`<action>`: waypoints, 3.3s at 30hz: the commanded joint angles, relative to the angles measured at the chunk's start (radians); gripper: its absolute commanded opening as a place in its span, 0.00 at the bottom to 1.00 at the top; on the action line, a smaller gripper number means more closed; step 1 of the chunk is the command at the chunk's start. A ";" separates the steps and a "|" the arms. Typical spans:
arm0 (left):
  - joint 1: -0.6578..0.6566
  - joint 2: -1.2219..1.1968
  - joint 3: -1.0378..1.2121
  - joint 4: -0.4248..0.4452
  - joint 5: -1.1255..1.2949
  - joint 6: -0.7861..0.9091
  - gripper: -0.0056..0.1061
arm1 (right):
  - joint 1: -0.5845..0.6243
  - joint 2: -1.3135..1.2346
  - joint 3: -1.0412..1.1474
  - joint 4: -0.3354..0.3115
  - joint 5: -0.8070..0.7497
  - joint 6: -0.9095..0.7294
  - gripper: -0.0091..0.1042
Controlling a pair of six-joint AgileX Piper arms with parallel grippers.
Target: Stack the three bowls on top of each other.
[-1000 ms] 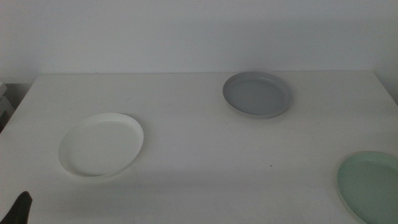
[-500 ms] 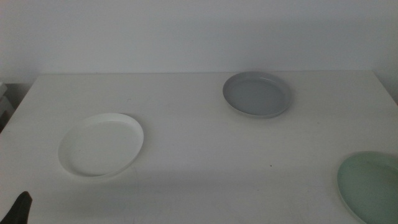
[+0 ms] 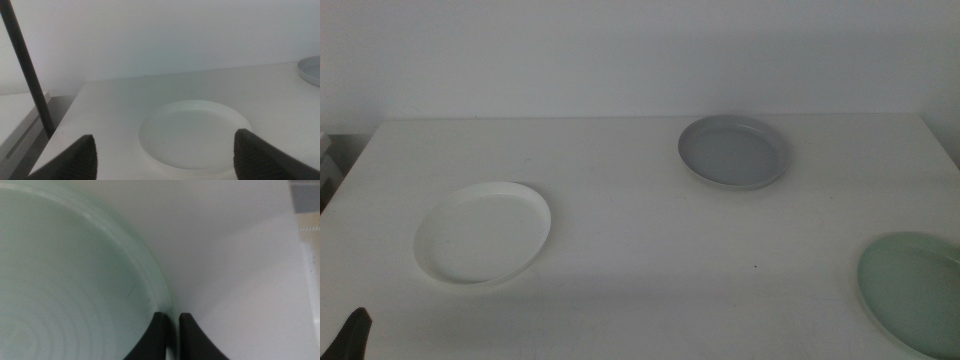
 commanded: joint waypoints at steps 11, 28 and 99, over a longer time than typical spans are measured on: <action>-0.008 -0.013 -0.005 -0.011 -0.082 -0.008 0.99 | 0.283 -0.205 -0.101 0.178 0.154 0.028 0.07; -0.008 -0.013 -0.005 -0.011 -0.082 -0.008 0.99 | 0.694 0.030 -0.352 0.300 0.114 0.076 0.07; -0.008 -0.013 -0.005 -0.011 -0.082 -0.008 0.99 | 0.538 0.695 -1.429 -0.026 0.343 0.216 0.07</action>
